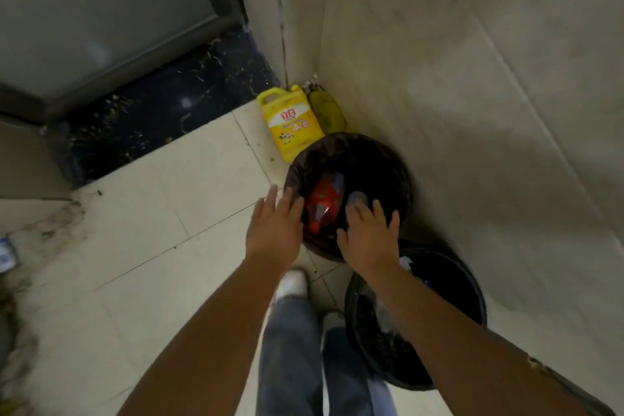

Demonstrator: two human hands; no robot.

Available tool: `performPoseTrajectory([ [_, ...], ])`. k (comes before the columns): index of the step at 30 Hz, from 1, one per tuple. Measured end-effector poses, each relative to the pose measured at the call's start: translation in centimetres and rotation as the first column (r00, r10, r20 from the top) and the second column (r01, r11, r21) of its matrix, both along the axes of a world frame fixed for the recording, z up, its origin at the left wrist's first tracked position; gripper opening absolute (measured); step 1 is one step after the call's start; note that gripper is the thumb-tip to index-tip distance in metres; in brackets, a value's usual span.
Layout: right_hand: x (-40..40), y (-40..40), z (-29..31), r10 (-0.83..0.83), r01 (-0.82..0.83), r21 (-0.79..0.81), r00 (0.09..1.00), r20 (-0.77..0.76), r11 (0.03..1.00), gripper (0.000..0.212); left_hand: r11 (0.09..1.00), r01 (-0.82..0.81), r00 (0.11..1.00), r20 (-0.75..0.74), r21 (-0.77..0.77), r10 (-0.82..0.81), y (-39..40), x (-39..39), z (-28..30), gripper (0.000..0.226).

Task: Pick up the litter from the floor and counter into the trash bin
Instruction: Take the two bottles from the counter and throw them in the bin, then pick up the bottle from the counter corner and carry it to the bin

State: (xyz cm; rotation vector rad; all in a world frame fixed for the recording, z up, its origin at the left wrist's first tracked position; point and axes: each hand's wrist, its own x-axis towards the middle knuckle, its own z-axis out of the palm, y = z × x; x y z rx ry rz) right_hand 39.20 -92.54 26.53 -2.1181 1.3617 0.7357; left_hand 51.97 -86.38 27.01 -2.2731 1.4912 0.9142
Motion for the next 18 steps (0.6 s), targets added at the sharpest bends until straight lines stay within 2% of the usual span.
performPoseTrajectory([
  [5,5.1,0.4,12.6,0.278,-0.256,-0.205,0.957,0.086,0.945,0.055,0.982,-0.15,0.957,0.234,-0.112,0.172,3.0,4.0,13.2,0.052],
  [10,9.6,6.6,26.1,0.623,-0.508,-0.446,0.766,0.156,0.737,0.057,0.886,-0.37,0.838,0.312,-0.279,0.448,12.6,4.2,26.8,0.054],
  [13,12.1,13.8,33.3,0.76,-0.571,-0.538,0.607,0.233,0.62,0.058,0.758,-0.515,0.705,0.306,-0.4,0.64,21.7,3.7,33.4,0.054],
  [18,13.6,32.0,42.5,0.905,-0.692,-0.585,0.288,0.314,0.423,0.057,0.472,-0.683,0.366,0.298,-0.557,0.881,41.3,-1.0,41.7,0.054],
])
